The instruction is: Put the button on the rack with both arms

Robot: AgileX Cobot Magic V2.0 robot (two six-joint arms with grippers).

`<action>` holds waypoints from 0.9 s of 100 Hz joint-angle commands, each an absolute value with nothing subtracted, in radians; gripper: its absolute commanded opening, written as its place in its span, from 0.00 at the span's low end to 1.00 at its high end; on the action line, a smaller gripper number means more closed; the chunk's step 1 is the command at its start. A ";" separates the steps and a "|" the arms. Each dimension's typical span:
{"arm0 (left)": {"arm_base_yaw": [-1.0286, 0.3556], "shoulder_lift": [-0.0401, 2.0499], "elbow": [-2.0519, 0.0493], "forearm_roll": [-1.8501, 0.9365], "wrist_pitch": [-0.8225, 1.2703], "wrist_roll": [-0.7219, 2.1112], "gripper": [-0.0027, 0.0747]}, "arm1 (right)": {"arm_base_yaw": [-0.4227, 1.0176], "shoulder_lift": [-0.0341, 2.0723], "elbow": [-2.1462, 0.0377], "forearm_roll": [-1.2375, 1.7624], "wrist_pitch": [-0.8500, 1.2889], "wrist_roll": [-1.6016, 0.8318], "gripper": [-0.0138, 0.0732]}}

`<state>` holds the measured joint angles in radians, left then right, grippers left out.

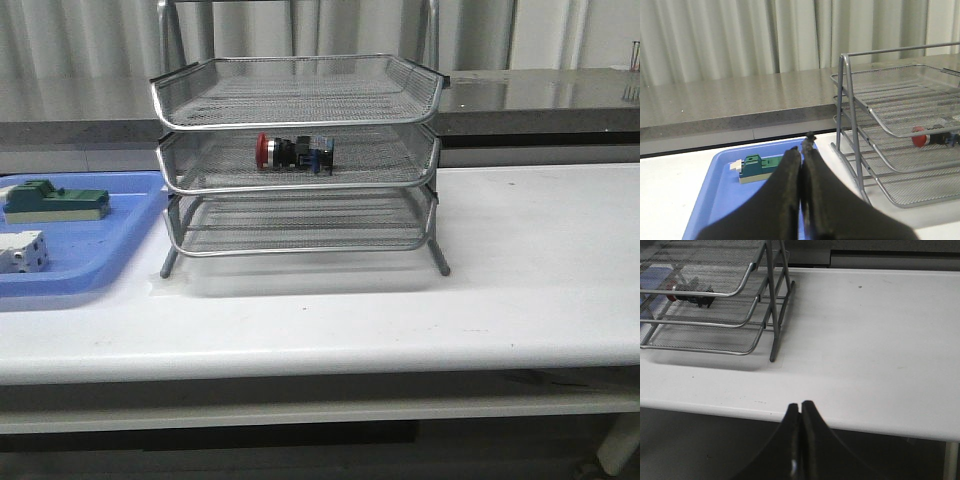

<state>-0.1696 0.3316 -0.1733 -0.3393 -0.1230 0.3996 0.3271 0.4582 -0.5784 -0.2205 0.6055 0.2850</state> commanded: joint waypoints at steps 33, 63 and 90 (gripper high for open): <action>-0.167 0.339 -0.201 -0.343 -0.198 0.392 0.01 | 0.320 0.460 -0.603 -0.246 0.537 0.288 0.09; -0.167 0.339 -0.201 -0.343 -0.198 0.392 0.01 | 0.312 0.428 -0.576 -0.249 0.513 0.288 0.09; -0.167 0.339 -0.201 -0.343 -0.198 0.392 0.01 | 0.167 0.301 -0.411 -0.174 0.359 0.287 0.09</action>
